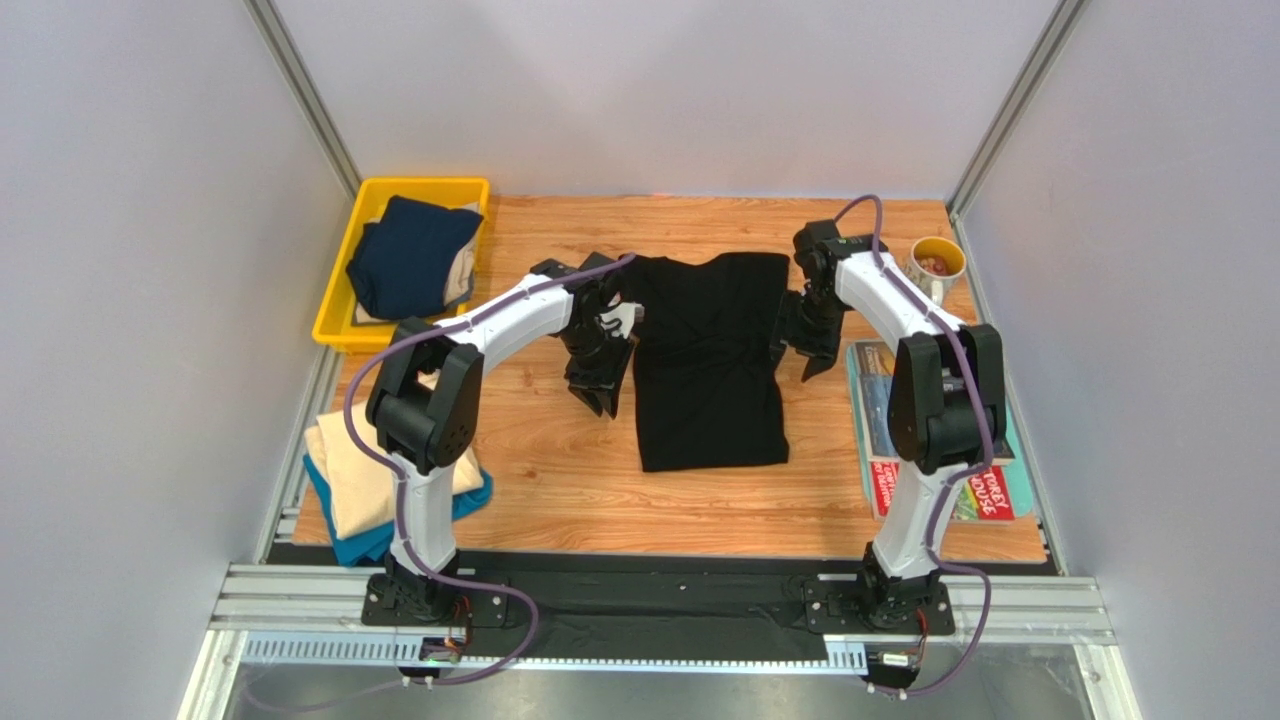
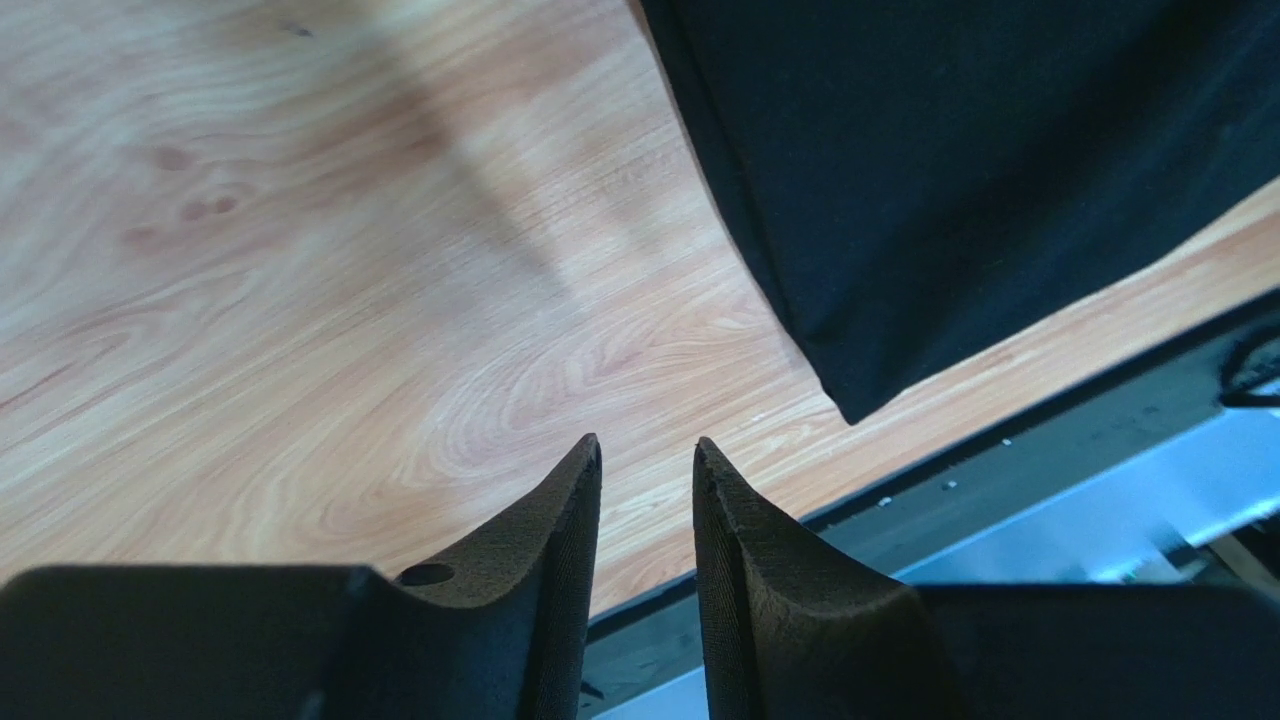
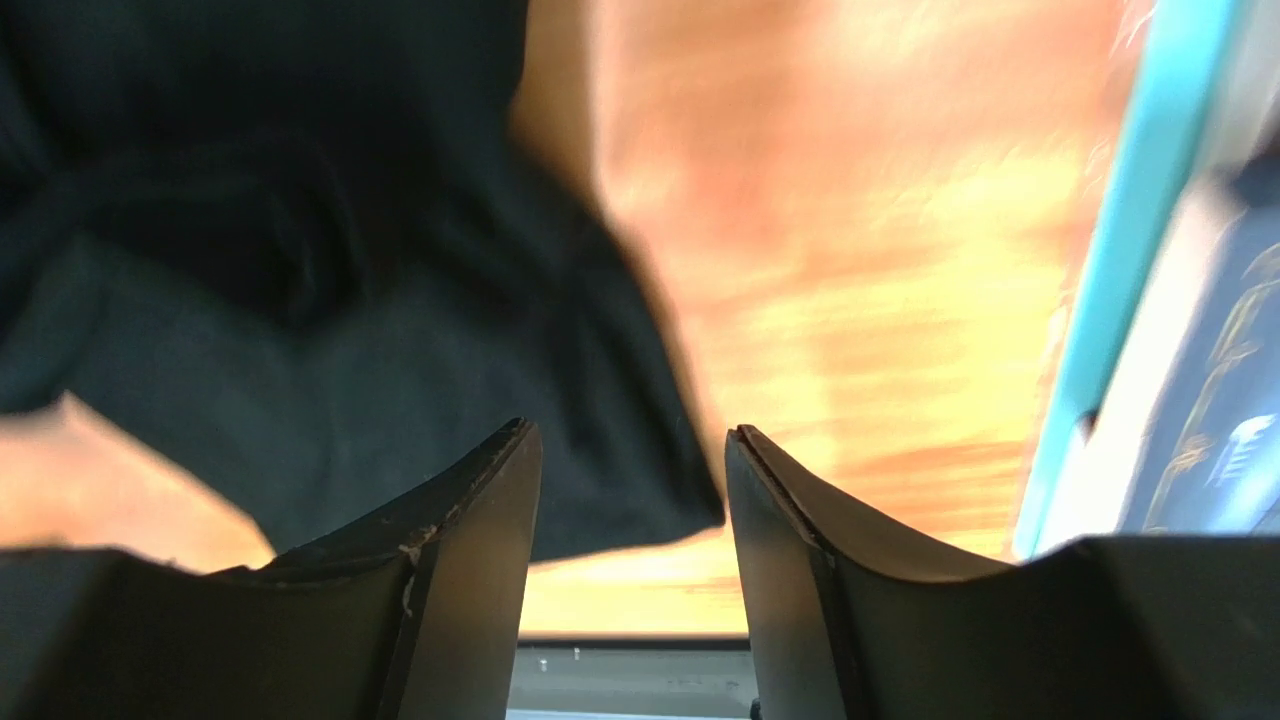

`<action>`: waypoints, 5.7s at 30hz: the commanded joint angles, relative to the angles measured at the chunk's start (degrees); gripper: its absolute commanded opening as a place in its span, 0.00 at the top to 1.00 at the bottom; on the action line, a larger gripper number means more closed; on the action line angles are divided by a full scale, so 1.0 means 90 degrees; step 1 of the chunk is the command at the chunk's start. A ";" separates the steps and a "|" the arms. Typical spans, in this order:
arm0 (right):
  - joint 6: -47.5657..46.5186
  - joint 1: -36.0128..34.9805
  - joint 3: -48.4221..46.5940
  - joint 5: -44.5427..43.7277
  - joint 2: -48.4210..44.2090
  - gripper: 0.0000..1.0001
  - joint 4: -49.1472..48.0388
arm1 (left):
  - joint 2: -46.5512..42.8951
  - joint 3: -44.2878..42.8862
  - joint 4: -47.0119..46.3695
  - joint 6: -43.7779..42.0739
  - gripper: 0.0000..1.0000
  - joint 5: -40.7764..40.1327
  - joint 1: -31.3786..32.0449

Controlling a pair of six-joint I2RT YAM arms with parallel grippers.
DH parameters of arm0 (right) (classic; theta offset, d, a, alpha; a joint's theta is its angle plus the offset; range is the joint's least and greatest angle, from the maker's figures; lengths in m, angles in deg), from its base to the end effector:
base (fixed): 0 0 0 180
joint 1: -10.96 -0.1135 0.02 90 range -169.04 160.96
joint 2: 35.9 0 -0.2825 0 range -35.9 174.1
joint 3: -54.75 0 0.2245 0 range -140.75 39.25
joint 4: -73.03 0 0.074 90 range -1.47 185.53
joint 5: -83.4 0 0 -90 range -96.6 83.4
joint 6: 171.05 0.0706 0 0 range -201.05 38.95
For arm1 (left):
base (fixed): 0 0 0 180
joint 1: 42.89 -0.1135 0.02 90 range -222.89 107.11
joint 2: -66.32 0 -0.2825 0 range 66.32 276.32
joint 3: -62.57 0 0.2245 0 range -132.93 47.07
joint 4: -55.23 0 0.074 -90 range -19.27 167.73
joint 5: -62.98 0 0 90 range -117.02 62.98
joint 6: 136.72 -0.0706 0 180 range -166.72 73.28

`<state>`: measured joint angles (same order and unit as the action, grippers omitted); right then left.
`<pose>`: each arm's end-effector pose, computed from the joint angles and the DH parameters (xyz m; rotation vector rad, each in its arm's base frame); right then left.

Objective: Fold and stack the t-shirts
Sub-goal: Fold the tshirt

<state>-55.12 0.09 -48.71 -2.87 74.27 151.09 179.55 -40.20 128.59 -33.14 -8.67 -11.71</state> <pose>0.3463 0.0712 0.2086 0.3981 3.0465 0.1392 0.3028 -0.2092 0.1921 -0.4969 -3.0343 0.5224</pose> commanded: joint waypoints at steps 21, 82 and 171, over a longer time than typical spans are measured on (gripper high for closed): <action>-0.0176 -0.0276 0.2380 0.0777 -0.0768 0.44 -0.0467 | 0.0436 0.0428 -0.0590 0.0288 0.62 0.1516 -0.0203; -0.0030 -0.0374 0.3104 0.1480 0.0161 0.50 -0.2010 | 0.0612 0.1786 -0.2367 0.1899 0.59 0.1311 0.0217; -0.0158 0.0124 -0.4669 0.0287 0.2856 1.00 -0.2508 | 0.3503 -0.6096 -0.2817 0.1372 1.00 0.0265 -0.1160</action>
<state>-60.19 -0.74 -86.52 -3.22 97.28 133.02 211.00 -93.38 105.47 -21.66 -10.83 -21.81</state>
